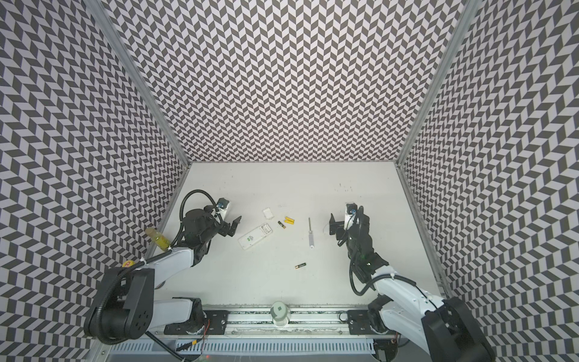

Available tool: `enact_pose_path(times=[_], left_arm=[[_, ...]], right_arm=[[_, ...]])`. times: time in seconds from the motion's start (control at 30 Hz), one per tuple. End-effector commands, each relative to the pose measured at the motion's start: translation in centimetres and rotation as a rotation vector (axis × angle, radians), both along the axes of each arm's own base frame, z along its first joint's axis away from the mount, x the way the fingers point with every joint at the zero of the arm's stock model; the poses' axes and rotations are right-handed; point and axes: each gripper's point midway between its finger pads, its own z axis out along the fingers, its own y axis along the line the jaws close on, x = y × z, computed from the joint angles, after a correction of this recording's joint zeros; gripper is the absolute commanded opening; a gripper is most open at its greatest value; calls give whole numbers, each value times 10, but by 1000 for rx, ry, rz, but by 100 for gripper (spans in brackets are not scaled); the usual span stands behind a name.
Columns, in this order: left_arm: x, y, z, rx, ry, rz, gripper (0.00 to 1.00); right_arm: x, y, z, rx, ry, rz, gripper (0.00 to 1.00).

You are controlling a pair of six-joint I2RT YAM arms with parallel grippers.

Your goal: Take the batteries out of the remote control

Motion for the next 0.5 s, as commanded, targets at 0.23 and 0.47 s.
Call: enact_pose_path(times=[0.23, 0.47], left_arm=[[15, 18, 37, -210, -186, 95, 100], [2, 19, 42, -250, -289, 95, 100]], right_arm=[[30, -35, 13, -50, -139, -116, 100], [32, -68, 9, -24, -195, -198, 100]])
